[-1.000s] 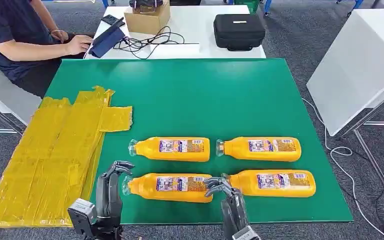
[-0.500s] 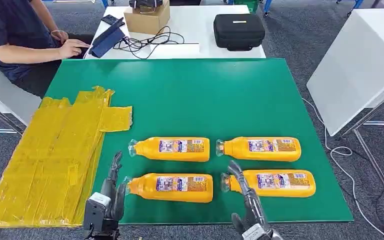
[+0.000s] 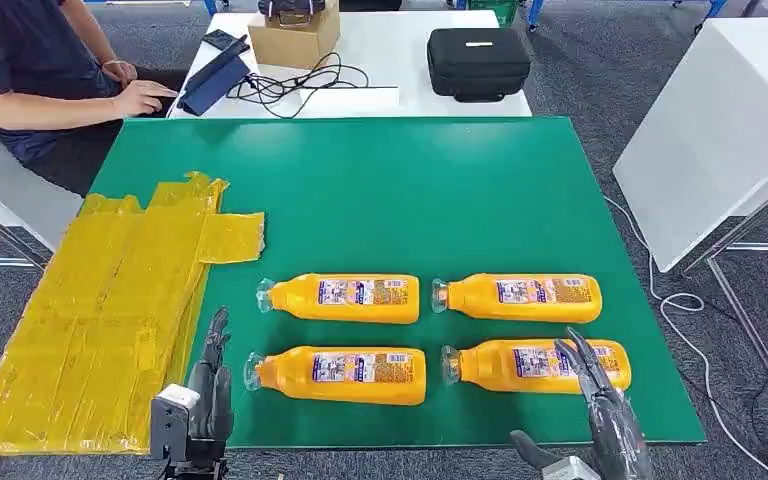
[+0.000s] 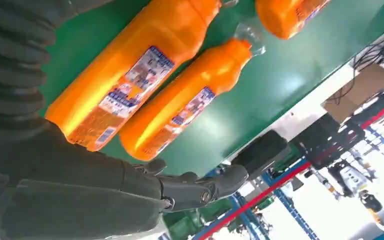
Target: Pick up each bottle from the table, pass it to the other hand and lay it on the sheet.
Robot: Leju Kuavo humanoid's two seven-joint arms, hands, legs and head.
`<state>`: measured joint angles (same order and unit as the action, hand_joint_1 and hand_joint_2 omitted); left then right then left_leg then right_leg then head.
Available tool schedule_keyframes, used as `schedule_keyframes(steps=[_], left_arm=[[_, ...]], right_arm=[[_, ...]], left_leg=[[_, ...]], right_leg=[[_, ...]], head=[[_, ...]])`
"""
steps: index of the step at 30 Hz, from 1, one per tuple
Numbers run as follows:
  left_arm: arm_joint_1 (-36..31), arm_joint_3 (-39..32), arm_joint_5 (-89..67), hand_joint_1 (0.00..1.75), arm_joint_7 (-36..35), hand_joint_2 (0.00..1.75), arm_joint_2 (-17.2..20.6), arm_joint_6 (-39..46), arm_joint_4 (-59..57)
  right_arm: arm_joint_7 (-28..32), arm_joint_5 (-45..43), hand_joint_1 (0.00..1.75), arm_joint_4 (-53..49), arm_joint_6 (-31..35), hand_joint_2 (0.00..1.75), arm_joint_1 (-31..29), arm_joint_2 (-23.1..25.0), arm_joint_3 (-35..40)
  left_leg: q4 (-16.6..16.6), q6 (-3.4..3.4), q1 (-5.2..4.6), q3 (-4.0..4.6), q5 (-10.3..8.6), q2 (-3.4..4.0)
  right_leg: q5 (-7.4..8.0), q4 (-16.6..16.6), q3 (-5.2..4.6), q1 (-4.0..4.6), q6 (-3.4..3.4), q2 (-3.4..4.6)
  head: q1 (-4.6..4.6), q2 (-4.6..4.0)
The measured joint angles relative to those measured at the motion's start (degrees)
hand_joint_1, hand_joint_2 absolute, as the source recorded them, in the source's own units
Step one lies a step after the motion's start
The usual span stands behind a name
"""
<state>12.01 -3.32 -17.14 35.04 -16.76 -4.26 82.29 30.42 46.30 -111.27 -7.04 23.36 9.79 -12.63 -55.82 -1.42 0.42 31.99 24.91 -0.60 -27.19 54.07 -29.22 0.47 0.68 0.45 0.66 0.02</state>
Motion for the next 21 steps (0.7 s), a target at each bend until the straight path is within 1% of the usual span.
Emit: schedule_keyframes(steps=[2, 4, 7, 9, 14, 17, 21], left_arm=[[0.0, -0.4, 0.0, 0.00, 0.1, 0.00, -0.2, -0.1, 0.0], [0.4, -1.0, 0.2, 0.00, 0.5, 0.00, -0.3, -0.5, 0.0], [1.8, -2.7, 0.6, 0.00, 1.3, 0.00, -0.9, -0.9, 0.5], [3.0, -4.1, 1.3, 0.00, 1.5, 0.00, -1.4, -1.2, 1.8], [5.8, -6.0, 2.6, 0.00, 1.1, 0.00, -2.0, -1.8, 5.1], [6.6, -6.5, 2.8, 0.00, 0.9, 0.00, -2.3, -1.9, 6.4], [7.0, -6.9, 2.8, 0.00, 0.7, 0.00, -2.4, -2.3, 7.1]], right_arm=[[-0.4, 2.4, 0.00, -0.4, 1.2, 1.75, 0.5, -0.3, -0.5], [-1.3, 3.7, 0.00, -0.8, 1.9, 1.75, 1.6, -1.9, -1.0], [-3.6, 4.0, 0.00, -0.8, 3.3, 1.75, 3.2, -6.7, -1.5], [-5.4, 4.6, 0.00, -0.3, 3.8, 1.75, 3.0, -9.8, -1.4], [-11.1, 6.3, 0.00, 5.4, 4.3, 1.75, -1.8, -14.5, 2.1], [-12.3, 6.3, 0.00, 8.8, 4.6, 1.75, -4.4, -16.8, 4.1], [-13.4, 5.5, 0.00, 11.4, 4.8, 1.75, -5.9, -19.2, 5.8]], left_leg=[[0.0, 0.00, 0.01, -0.02, 0.00, 0.00], [0.0, 0.00, 0.01, -0.02, 0.00, -0.02], [0.0, 0.00, 0.00, 0.03, 0.02, 0.02], [0.0, 0.02, 0.00, 0.03, 0.05, 0.05], [0.0, 0.03, -0.03, -0.05, 0.06, 0.07], [0.0, 0.04, -0.01, -0.12, 0.03, 0.00], [0.0, 0.04, 0.00, -0.11, 0.03, 0.01]], right_leg=[[0.00, 0.0, 0.01, 0.01, 0.00, 0.00], [0.00, 0.0, 0.04, 0.01, 0.00, -0.01], [0.00, 0.0, 0.03, 0.00, 0.00, 0.02], [0.00, 0.0, 0.02, -0.02, 0.00, 0.07], [0.00, 0.0, 0.05, -0.01, 0.00, 0.06], [0.00, 0.0, 0.12, 0.00, 0.00, 0.04], [0.00, 0.0, 0.15, 0.01, 0.00, 0.04]], head=[[-0.02, 0.00], [0.00, 0.00], [-0.02, 0.00], [-0.02, 0.00], [0.00, 0.00], [-0.02, 0.00], [0.00, 0.00]])
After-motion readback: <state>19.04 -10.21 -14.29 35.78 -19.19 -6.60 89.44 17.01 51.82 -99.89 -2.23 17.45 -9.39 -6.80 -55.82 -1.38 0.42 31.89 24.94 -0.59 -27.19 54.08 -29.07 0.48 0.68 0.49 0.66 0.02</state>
